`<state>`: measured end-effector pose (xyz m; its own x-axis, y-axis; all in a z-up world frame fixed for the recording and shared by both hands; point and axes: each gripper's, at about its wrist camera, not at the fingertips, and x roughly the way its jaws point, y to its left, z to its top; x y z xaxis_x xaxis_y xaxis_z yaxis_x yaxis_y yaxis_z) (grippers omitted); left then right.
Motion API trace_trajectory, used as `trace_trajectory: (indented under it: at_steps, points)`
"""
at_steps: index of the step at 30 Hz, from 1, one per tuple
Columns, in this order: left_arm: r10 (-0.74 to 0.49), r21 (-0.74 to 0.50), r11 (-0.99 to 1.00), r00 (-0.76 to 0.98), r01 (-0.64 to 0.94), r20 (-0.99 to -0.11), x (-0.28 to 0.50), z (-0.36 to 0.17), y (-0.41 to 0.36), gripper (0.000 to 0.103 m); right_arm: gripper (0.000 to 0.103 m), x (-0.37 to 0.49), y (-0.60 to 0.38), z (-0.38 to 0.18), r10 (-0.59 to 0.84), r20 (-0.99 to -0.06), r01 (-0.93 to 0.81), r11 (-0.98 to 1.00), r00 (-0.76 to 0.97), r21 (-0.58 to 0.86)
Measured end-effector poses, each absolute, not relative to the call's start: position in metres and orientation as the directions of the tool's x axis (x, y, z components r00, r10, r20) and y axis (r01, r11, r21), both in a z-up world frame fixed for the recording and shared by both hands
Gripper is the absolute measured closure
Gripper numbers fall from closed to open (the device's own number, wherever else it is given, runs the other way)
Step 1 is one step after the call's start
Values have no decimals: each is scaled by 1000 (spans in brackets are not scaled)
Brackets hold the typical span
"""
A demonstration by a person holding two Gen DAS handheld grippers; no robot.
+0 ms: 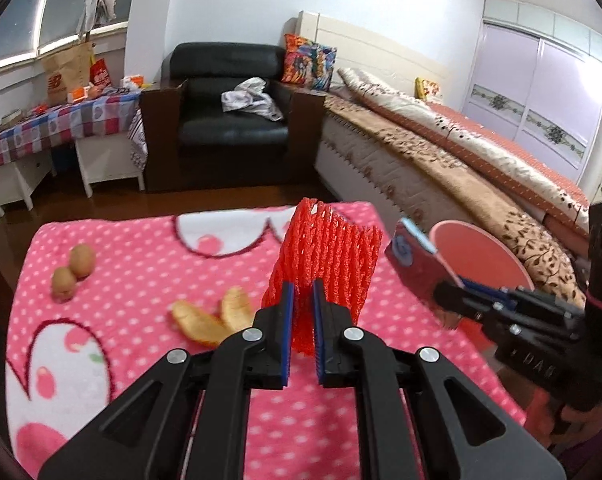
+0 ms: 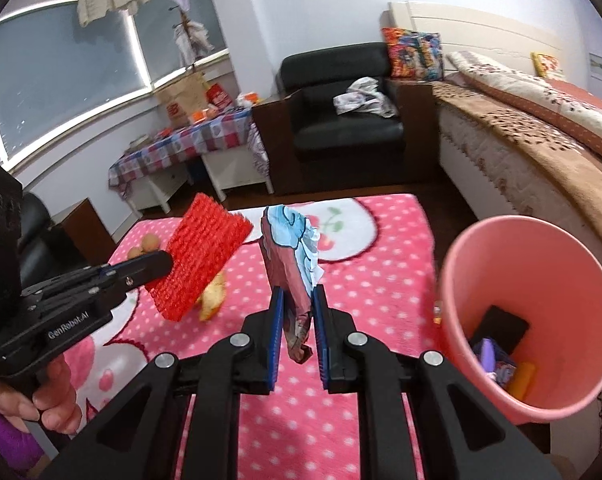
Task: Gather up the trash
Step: 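Carry the red net and wrapper with both tools over the pink bucket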
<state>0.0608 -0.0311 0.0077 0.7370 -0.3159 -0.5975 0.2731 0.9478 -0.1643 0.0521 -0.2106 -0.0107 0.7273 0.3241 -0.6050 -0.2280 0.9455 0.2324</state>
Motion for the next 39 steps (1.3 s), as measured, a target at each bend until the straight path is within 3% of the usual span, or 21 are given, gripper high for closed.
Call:
trace_trajectory:
  at_steps: [13,23,39]
  points:
    - [-392,-179,919,757,352,-522,57,13,-113,94,88,20,-269,-6,147,-548,-67,984,824,165]
    - [-419,-140,902,754,407,-506,61,10,-172,94,88,3,-330,-6,37,-528,75,979,848,190]
    - [-467,-98,867,731,488,-498,62,2,-236,94,88,5,-383,-15,-14,-536,164,958,844,234]
